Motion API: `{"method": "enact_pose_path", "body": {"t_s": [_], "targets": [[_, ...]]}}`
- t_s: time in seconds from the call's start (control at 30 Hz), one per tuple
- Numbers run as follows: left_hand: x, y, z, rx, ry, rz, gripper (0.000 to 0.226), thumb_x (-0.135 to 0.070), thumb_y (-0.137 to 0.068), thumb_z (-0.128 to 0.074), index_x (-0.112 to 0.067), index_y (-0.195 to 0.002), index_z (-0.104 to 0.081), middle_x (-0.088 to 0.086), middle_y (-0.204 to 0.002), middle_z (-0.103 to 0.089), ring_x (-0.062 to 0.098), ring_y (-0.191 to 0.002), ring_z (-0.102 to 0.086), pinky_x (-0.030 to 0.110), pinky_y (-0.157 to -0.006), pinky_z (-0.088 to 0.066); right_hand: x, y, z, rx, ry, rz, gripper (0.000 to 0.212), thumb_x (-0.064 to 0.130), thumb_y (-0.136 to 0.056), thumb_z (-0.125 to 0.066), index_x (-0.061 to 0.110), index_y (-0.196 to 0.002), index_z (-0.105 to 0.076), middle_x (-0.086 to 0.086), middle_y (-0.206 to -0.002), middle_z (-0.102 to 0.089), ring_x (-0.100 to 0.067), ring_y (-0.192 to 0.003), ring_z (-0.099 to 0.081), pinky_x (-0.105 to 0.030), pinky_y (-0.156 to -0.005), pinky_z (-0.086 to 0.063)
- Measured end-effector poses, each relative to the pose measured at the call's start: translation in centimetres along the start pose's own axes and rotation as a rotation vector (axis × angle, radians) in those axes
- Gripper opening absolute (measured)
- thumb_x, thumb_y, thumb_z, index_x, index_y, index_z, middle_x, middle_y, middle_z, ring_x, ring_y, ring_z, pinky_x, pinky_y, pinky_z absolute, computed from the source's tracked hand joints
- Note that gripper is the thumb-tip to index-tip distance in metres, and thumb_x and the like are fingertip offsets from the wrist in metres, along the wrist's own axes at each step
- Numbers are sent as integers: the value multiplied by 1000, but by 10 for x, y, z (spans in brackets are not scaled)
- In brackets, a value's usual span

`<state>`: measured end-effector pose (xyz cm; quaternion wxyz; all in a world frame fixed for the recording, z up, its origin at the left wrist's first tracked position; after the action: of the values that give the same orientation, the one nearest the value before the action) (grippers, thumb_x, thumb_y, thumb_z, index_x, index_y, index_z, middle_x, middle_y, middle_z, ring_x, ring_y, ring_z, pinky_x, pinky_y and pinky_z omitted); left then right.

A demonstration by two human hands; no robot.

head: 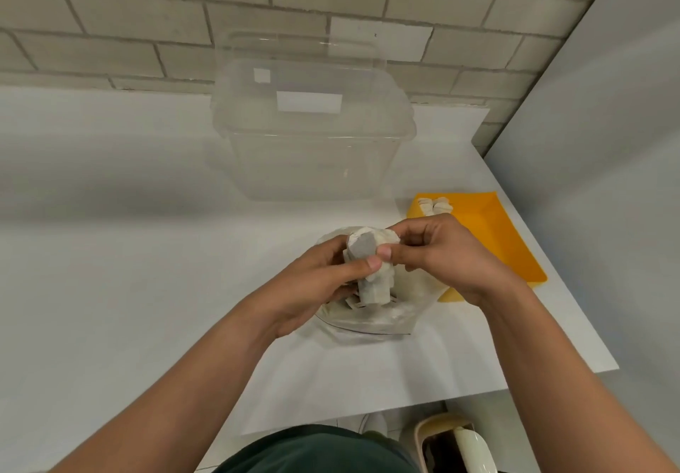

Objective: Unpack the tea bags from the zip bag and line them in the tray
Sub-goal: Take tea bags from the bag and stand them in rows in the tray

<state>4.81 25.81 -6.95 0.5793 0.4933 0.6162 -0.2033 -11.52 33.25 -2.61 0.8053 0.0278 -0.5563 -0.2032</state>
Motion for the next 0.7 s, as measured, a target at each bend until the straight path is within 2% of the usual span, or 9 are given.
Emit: {"method": "enact_pose_path", "body": {"t_s": [0.1,0.23,0.3,0.4,0.5,0.7], "targets": [[1,-3,4,-19,-22,-14,33,-23,-104,-62,-21,-136,-63,6,-127,-74,23,-121,-69,47,-111,-51,-1,-7,-3,25,3,-42,8,20,-88,-80,17,-96,-80,-4,-92,-79,-9,-82,-70,-15,-68,-54],[4,-4,8,-77,-21,-3,30,-24,-105,-60,-21,-135,-65,5,-121,-76,22,-112,-74,43,-95,-61,0,-15,-11,22,1,-60,10,19,-89,-79,18,-98,-79,-7,-92,-79,-9,-80,-70,-19,-69,-55],[5,-5,10,-127,11,-13,28,-22,-106,-59,-19,-133,-66,5,-119,-77,23,-110,-75,44,-91,-62,-1,-16,-13,-14,-18,-62,18,22,-88,-80,21,-106,-77,-8,-95,-78,-14,-85,-73,-24,-73,-58],[7,-6,14,-237,94,-52,26,-20,-106,-59,-19,-130,-67,8,-121,-75,25,-108,-75,48,-91,-62,-4,-10,-12,-38,-58,-88,37,32,-84,-84,28,-118,-71,0,-99,-77,-19,-93,-75,-32,-82,-62],[7,-4,17,-342,201,-99,23,-16,-106,-58,-14,-127,-65,11,-121,-74,26,-107,-75,44,-89,-63,-11,3,-19,19,-72,-127,48,31,-75,-90,29,-118,-68,4,-97,-76,-15,-90,-76,-30,-82,-62],[12,-5,14,-416,328,-118,20,-10,-104,-58,-7,-124,-56,17,-125,-69,29,-110,-73,45,-91,-62,-22,10,-32,-146,-194,-89,22,13,-85,-82,17,-104,-72,-11,-91,-74,-30,-89,-75,-32,-74,-62]]}}
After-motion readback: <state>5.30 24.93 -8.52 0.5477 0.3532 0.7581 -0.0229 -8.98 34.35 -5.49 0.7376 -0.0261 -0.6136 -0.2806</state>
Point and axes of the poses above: each hand's wrist, its own y-axis away from the middle knuckle, its own z-axis out of the back of the hand, x = y × z, the point moved 4 cm from there along -y, towards the middle knuckle
